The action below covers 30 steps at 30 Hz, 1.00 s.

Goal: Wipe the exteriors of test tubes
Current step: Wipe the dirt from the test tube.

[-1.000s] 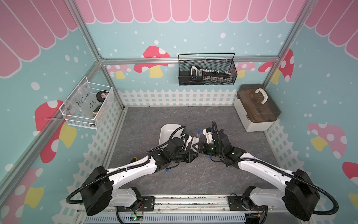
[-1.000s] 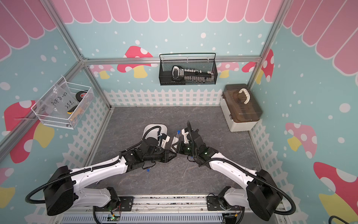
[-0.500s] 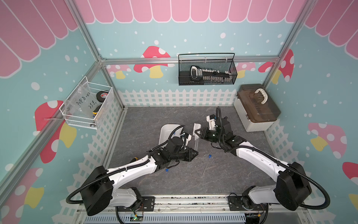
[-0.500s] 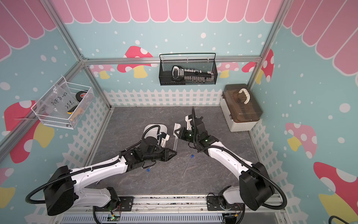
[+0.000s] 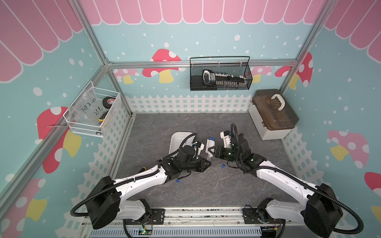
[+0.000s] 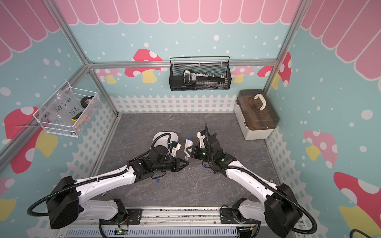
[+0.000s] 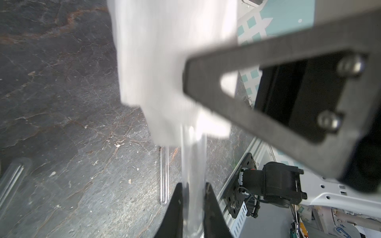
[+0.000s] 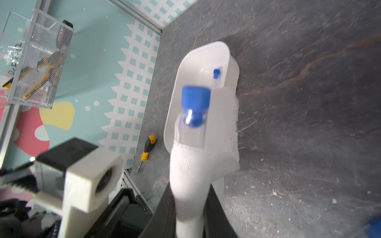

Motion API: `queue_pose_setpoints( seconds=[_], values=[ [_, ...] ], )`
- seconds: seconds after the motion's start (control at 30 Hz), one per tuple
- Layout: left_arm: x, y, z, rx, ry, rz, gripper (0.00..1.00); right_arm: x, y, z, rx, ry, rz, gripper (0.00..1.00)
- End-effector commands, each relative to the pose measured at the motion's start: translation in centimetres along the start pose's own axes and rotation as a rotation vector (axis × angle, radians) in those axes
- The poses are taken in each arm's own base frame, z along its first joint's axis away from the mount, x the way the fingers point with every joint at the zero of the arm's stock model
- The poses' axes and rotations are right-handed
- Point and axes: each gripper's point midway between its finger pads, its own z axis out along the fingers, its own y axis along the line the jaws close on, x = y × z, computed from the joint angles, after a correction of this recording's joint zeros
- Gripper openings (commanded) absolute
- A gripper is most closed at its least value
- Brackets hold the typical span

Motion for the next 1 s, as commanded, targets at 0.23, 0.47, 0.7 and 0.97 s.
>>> queue_pose_setpoints(
  seconds=[0.23, 0.47, 0.7, 0.97],
  values=[
    [-1.0, -0.4, -0.3, 0.011, -0.026, 0.004, 0.11, -0.5, -0.2, 1.0, 0.018, -0.022, 0.011, 0.22],
    [-0.4, -0.1, -0.4, 0.011, -0.017, -0.005, 0.11, -6.3, 0.1, 1.4, 0.001, -0.087, -0.011, 0.22],
    [-0.5, -0.3, -0.6, 0.015, -0.023, -0.004, 0.11, -9.3, 1.1, 1.5, -0.029, -0.114, -0.028, 0.22],
    [-0.4, -0.3, -0.5, 0.019, -0.018, -0.005, 0.11, -9.3, 0.8, 0.9, -0.022, -0.128, -0.026, 0.22]
  ],
)
